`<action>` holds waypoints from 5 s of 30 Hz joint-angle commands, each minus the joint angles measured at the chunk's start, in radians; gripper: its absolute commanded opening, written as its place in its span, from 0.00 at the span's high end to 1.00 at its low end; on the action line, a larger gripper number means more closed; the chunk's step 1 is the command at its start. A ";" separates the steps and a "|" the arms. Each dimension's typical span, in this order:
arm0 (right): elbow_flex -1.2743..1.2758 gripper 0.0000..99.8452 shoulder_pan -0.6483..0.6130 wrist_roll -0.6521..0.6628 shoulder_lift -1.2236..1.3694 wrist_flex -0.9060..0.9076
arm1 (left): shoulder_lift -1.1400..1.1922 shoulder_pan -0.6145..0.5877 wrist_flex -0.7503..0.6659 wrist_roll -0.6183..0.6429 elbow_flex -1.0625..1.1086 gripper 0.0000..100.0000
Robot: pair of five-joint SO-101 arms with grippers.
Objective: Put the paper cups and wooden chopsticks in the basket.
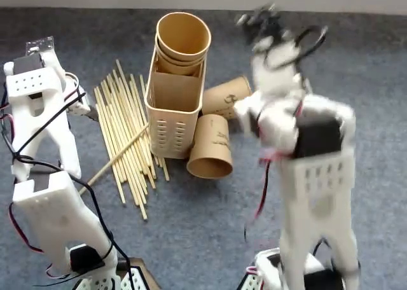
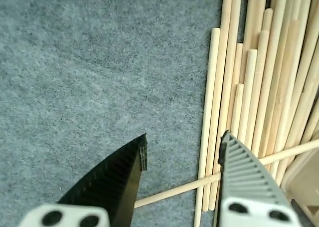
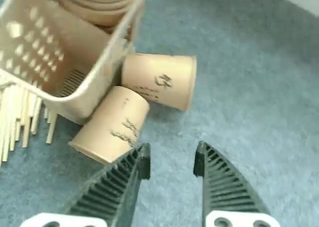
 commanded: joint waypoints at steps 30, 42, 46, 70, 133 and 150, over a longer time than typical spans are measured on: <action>1.518 0.90 -0.127 0.466 -0.972 -0.743 | -0.005 0.018 -0.064 0.003 0.082 0.76; 1.376 0.83 -0.094 0.526 -0.970 -0.591 | -0.005 0.019 -0.064 0.003 0.084 0.76; 1.385 0.83 -0.096 0.529 -0.966 -0.630 | -0.005 0.019 -0.064 0.003 0.084 0.76; 1.547 0.83 -0.116 0.525 -0.963 -0.832 | -0.005 0.021 -0.071 -0.029 0.108 0.76; -1.015 0.99 0.053 -0.041 0.567 -0.091 | -0.005 0.053 -0.094 -0.031 0.150 0.76; -0.911 0.99 -0.015 -0.074 0.748 -0.249 | -0.005 0.064 -0.094 -0.031 0.160 0.76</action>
